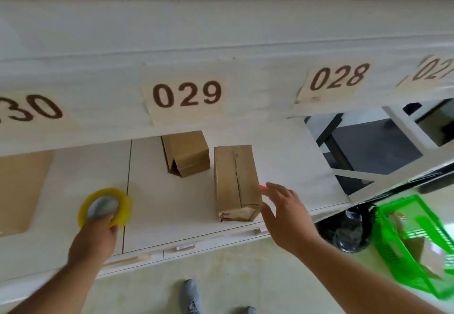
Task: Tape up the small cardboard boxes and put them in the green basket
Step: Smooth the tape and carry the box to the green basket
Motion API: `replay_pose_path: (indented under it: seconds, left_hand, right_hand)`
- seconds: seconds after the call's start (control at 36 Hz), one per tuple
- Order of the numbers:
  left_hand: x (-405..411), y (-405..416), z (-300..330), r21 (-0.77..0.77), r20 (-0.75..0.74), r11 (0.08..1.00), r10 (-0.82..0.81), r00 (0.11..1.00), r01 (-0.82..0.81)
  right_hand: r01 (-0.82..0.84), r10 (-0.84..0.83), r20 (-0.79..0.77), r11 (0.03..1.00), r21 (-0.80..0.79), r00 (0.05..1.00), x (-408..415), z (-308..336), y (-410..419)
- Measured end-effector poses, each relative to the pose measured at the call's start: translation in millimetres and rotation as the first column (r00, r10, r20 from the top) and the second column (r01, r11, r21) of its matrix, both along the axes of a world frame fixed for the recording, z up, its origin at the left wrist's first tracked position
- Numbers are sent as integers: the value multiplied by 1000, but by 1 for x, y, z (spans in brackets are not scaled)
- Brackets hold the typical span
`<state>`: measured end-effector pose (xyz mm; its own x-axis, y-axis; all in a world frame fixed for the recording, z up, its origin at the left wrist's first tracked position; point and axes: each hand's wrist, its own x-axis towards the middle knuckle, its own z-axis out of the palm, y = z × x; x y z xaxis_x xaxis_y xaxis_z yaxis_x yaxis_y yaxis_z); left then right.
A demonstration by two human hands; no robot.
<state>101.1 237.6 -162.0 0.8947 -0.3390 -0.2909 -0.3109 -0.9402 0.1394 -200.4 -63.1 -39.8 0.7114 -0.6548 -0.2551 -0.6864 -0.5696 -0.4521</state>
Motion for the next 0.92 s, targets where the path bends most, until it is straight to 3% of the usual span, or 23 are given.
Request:
replay_pose_path:
  seconds: [0.11, 0.17, 0.25, 0.33, 0.42, 0.53, 0.61, 0.67, 0.72, 0.92]
  left_hand:
    - [-17, -12, 4, -43, 126, 998, 51, 991, -46]
    - [-41, -35, 15, -203, 182, 979, 21, 983, 17]
    - [-104, -92, 35, -501, -65, 866, -28, 998, -9]
    - [-158, -152, 54, -600, -210, 794, -45, 977, -93]
    - [-178, -190, 62, -594, -201, 792, 18, 979, -137]
    - [-180, -198, 53, -552, -61, 832, 28, 998, -57]
    - [-182, -196, 45, -492, 26, 870, -24, 999, 34]
    - [-182, -193, 43, -482, 27, 876, -12, 1000, 23]
    - [-182, -193, 43, -491, 9, 871, 16, 1000, -10]
    - [-187, -200, 49, -478, 34, 878, 56, 998, -33]
  right_hand:
    - [-151, 162, -124, 984, 91, 979, 5, -2, -3]
    - [-132, 142, -99, 986, 101, 985, 8, -2, 1]
    - [-114, 120, -75, 990, 77, 990, 9, -4, 12]
    - [-133, 135, -26, 988, 85, 990, 5, -8, 27]
    - [-120, 119, 28, 992, 49, 993, 3, -18, 35]
    - [-87, 108, 90, 974, -208, 990, 9, -29, 22]
    - [-251, 269, 150, 960, -125, 952, 26, -33, 11]
    - [-435, 442, 89, 896, -85, 893, 40, -38, 9]
    - [-517, 521, 14, 849, -109, 853, 48, -47, 2]
    - [-482, 447, -188, 847, -226, 874, 66, -61, -39]
